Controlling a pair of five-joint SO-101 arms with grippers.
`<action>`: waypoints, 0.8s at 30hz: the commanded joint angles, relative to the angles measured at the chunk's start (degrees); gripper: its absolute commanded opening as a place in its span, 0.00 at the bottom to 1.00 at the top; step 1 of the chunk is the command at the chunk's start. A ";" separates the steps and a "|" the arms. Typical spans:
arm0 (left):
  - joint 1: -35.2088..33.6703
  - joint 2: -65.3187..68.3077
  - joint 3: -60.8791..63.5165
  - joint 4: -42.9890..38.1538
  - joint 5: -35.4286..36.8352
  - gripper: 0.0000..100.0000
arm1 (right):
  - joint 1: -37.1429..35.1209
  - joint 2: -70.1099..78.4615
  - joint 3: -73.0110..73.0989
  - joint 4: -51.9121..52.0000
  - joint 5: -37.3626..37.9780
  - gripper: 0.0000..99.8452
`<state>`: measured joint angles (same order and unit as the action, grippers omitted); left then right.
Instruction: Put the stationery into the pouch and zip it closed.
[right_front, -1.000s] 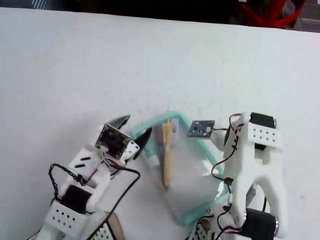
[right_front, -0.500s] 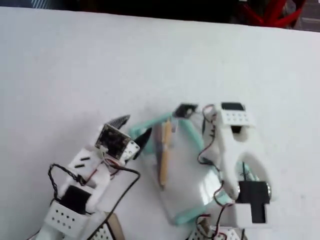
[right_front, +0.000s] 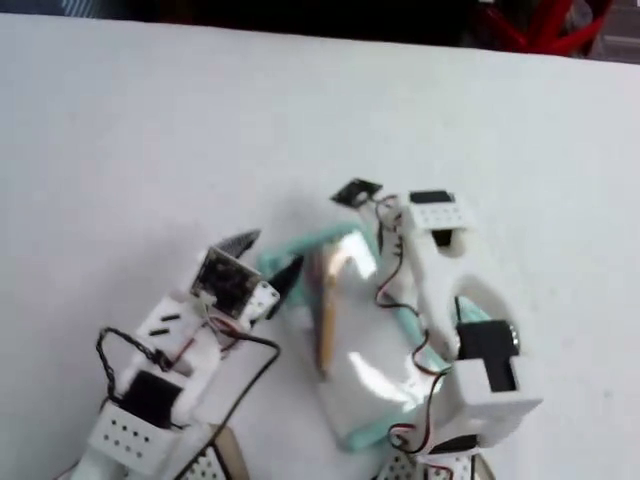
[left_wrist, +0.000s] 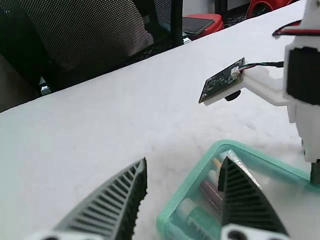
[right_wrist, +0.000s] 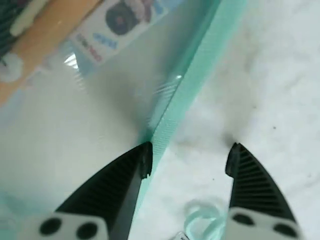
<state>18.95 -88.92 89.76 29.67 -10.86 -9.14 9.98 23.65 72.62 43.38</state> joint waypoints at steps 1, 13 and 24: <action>-0.31 -1.19 -2.55 -1.67 0.18 0.23 | -2.51 -1.54 -3.69 6.73 0.00 0.24; -0.31 -1.19 -2.55 -1.41 0.18 0.23 | -5.93 -2.95 -1.76 5.14 -0.53 0.24; -0.31 -1.19 -2.55 -1.49 0.18 0.23 | -2.86 11.82 -6.95 4.88 0.53 0.24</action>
<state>18.95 -88.92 89.76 29.67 -10.86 -13.01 17.54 18.20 78.07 43.56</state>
